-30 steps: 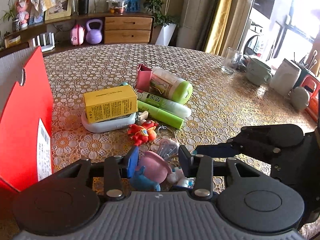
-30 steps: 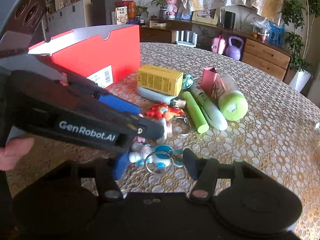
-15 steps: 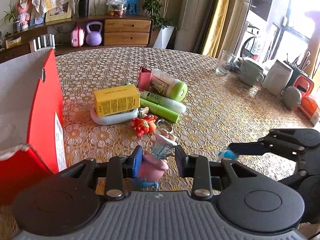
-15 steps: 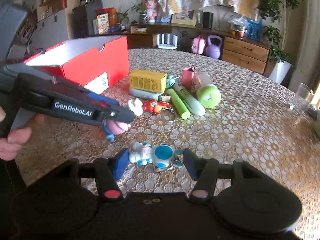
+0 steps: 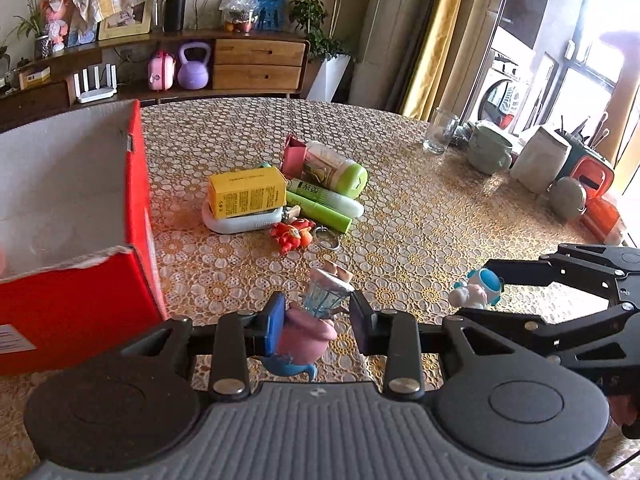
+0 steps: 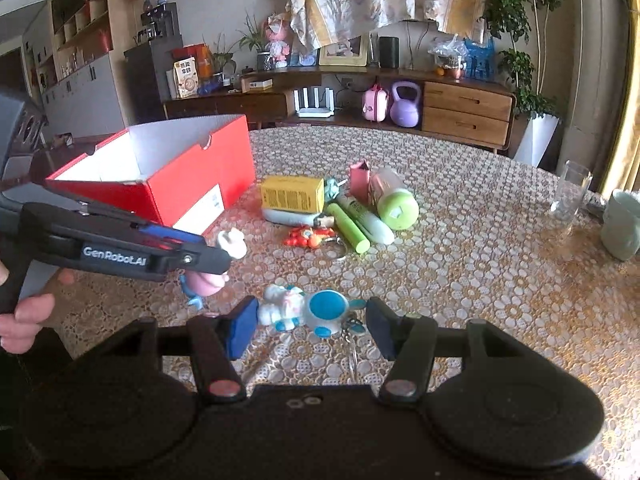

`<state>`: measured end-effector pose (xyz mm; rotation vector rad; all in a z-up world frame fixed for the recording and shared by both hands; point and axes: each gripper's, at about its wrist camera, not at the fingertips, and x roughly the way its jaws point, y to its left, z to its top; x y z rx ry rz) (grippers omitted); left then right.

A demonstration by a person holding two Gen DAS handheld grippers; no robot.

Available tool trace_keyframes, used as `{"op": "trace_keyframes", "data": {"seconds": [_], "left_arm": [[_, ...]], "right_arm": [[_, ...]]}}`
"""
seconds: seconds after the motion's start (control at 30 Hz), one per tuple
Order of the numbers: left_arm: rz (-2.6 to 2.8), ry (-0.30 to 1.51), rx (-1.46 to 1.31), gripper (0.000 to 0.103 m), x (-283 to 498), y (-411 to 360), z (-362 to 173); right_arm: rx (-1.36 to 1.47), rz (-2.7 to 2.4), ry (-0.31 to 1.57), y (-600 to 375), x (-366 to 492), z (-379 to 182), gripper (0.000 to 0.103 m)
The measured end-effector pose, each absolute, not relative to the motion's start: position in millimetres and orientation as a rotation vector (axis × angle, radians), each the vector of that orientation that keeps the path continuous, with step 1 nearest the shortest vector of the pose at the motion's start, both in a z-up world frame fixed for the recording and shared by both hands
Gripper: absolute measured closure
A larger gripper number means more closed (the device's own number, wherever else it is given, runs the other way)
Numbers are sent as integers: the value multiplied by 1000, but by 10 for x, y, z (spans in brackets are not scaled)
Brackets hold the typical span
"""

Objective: Organize rigid objects
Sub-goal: 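Carry both toy figures over the red box with both tools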

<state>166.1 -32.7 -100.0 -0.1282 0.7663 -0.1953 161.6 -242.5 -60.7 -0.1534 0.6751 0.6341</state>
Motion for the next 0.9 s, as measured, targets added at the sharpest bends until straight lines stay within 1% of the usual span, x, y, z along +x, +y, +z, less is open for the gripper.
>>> {"op": "trace_keyframes", "data": {"seconds": [0.47, 0.6, 0.9], "left_arm": [[-159, 721, -111, 69, 1474, 65, -413], [-130, 709, -108, 69, 1474, 288, -263], [-42, 688, -116, 69, 1535, 931, -49]], "right_arm": [[-216, 667, 642, -1916, 1665, -45, 45], [-228, 692, 625, -1672, 1725, 111, 45], [-311, 736, 591, -1025, 1898, 223, 45]]}}
